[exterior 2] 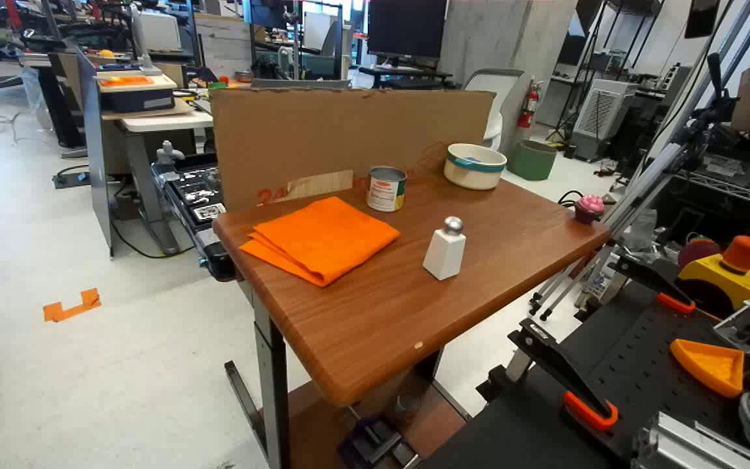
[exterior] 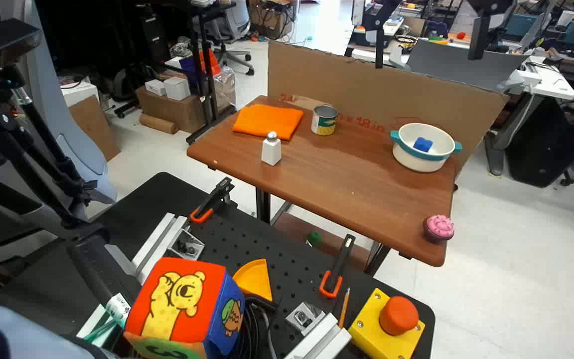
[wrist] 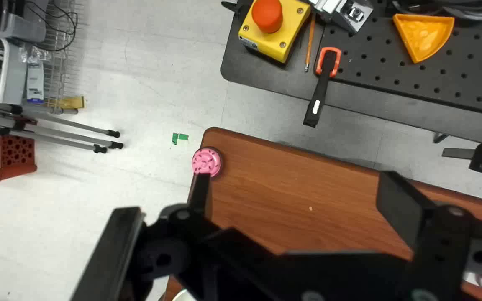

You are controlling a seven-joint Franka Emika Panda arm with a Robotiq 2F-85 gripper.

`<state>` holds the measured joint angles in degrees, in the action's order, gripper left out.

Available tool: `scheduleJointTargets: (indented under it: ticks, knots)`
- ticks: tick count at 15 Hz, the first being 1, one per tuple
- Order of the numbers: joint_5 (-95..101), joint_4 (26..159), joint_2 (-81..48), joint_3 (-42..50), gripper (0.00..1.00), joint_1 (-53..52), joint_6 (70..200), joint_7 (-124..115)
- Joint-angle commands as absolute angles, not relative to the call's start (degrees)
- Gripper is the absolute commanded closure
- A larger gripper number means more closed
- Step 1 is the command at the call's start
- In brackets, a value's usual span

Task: Move the red object to the left

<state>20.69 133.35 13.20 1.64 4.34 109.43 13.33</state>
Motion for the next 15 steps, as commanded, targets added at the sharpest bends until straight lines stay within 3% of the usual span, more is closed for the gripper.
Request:
scheduleJointTargets:
  ticks: [1, 5, 15]
  knots:
    - [20.8, 133.22, 13.2, 2.27, 0.0, 3.65, 109.3, 13.21]
    - [20.85, 132.95, 12.57, 2.37, 0.0, 3.78, 109.98, 12.73]
    - [13.94, 132.11, 2.7, 11.61, 0.0, 8.99, 131.16, 16.96]
